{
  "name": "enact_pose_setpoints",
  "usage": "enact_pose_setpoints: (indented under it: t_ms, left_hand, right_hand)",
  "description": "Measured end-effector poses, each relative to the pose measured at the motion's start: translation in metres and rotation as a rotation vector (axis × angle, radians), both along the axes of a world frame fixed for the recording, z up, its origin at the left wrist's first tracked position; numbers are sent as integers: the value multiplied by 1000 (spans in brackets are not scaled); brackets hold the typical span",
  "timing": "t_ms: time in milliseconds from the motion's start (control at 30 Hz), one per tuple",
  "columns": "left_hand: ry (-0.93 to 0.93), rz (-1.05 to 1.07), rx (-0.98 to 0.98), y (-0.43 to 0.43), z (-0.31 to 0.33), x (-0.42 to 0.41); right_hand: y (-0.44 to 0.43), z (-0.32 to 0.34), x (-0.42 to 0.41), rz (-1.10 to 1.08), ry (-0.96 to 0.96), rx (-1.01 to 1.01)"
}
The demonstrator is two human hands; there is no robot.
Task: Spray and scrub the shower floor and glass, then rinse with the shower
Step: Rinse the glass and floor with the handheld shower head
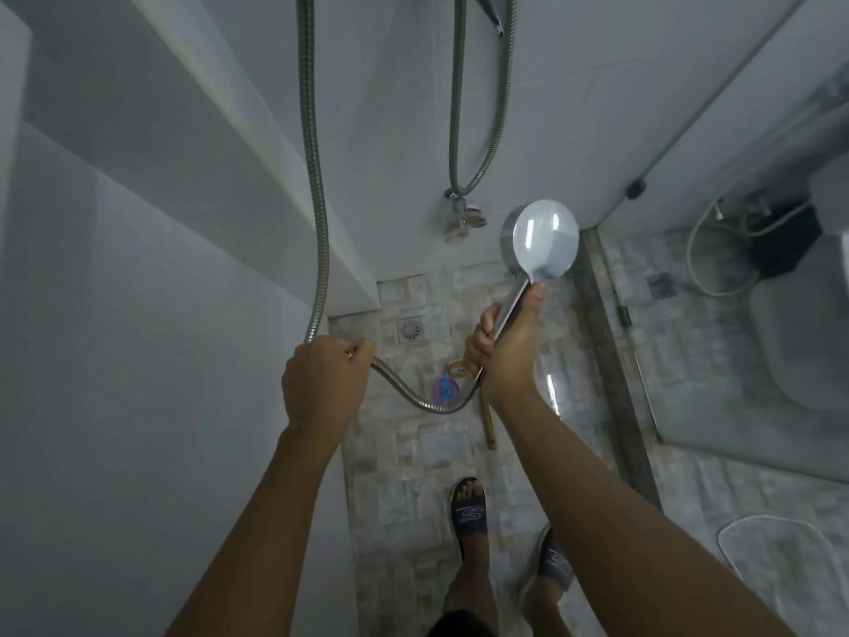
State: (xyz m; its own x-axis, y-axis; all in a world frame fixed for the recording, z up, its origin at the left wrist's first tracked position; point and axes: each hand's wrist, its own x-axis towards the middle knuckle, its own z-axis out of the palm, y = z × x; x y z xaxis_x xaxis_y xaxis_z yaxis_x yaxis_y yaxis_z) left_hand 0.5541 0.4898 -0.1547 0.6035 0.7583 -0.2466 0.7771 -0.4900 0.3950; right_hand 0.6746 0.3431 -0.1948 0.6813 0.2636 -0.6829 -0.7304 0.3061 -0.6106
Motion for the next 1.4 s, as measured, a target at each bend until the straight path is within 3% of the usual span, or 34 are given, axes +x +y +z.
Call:
enact_pose_setpoints:
  t_ms: [133,333,733,1400]
  left_hand:
    - [-51,1,15,0,2,14]
    - [-126,-79,-15,-28,9,54]
    - [-140,-342,-58,-127,13,143]
    - [72,-589,-72,-273,-13,71]
  right_hand:
    - [-2,4,24,-47,-31,-2]
    - [-47,31,85,-301,-110,-26]
    - [-163,51,133,-344,-257,-195]
    - [-329,15,1,-352,-108,-206]
